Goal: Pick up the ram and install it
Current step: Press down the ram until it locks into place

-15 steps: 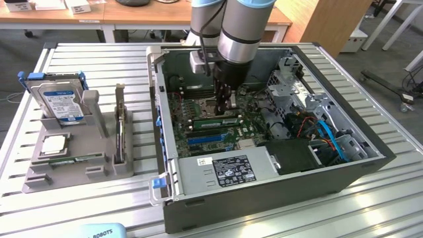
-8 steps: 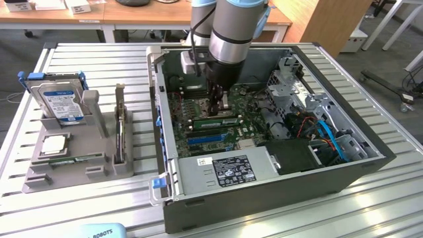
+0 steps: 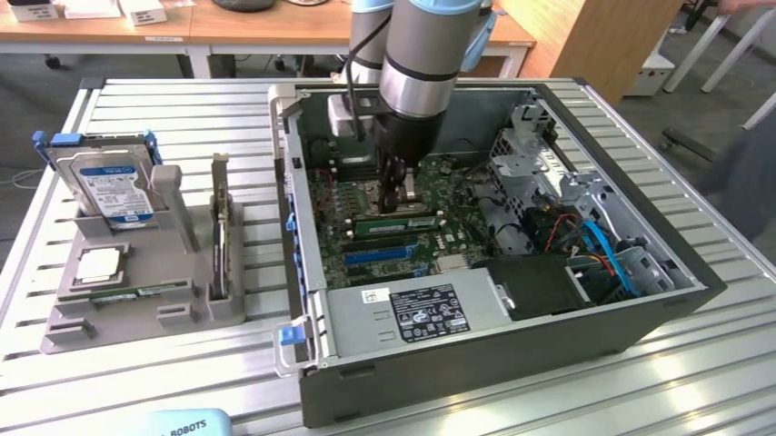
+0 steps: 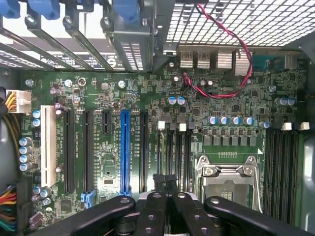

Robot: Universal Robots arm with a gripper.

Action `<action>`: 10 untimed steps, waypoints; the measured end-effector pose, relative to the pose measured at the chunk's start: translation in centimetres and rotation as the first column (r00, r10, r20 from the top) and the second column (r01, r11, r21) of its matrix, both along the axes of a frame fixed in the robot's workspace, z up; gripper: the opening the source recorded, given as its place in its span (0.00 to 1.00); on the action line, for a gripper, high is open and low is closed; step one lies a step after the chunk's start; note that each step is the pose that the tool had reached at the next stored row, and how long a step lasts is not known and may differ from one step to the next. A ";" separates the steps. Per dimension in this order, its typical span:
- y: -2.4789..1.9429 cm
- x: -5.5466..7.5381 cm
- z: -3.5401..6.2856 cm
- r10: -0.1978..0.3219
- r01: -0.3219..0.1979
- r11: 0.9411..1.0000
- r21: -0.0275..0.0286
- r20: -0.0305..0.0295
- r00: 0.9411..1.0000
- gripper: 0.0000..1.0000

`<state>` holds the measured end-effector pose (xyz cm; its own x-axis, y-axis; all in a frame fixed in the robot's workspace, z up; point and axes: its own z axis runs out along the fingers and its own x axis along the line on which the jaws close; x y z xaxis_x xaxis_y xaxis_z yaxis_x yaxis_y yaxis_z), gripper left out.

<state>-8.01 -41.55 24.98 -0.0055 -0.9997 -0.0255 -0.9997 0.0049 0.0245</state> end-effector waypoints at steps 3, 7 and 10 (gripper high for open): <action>0.01 0.0 -0.33 0.000 0.000 1.000 0.000 0.000 1.000 0.10; 0.01 0.0 -0.76 0.000 0.000 1.000 0.000 0.000 1.000 0.10; 0.01 -0.1 -1.08 0.000 0.000 1.000 0.000 0.000 1.000 0.10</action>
<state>-8.08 -41.54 23.90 -0.0056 -0.9997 -0.0256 -0.9997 0.0050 0.0244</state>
